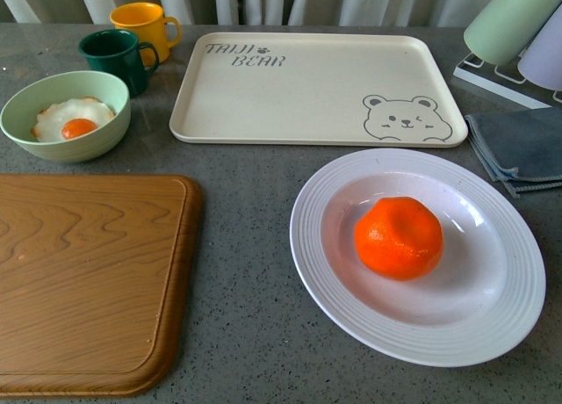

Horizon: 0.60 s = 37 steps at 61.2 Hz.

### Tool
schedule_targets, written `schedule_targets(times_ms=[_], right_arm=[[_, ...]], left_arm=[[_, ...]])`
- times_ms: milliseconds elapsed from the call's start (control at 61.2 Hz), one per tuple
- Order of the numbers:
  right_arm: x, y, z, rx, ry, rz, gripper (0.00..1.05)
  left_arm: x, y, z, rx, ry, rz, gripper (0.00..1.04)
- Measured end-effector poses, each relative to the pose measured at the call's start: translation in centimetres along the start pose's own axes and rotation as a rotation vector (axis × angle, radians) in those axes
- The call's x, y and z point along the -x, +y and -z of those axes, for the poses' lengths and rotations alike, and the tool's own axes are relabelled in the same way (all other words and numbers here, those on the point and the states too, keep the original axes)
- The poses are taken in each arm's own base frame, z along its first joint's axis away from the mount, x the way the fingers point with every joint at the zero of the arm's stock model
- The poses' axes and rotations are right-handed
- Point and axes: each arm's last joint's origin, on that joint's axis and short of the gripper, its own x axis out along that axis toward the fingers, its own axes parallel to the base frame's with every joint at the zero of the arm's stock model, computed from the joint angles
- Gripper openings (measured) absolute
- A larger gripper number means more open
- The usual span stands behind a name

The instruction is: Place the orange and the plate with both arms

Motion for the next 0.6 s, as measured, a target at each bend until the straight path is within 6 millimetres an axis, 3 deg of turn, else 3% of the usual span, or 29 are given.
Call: schedule_targets(times_ms=[147, 604], right_arm=[[0.0, 0.0, 0.0, 0.0, 0.0, 0.0, 0.96], [0.0, 0.0, 0.0, 0.0, 0.0, 0.0, 0.96]], left_arm=[[0.0, 0.0, 0.0, 0.001, 0.0, 0.0, 0.02], [0.0, 0.0, 0.0, 0.0, 0.0, 0.0, 0.89]])
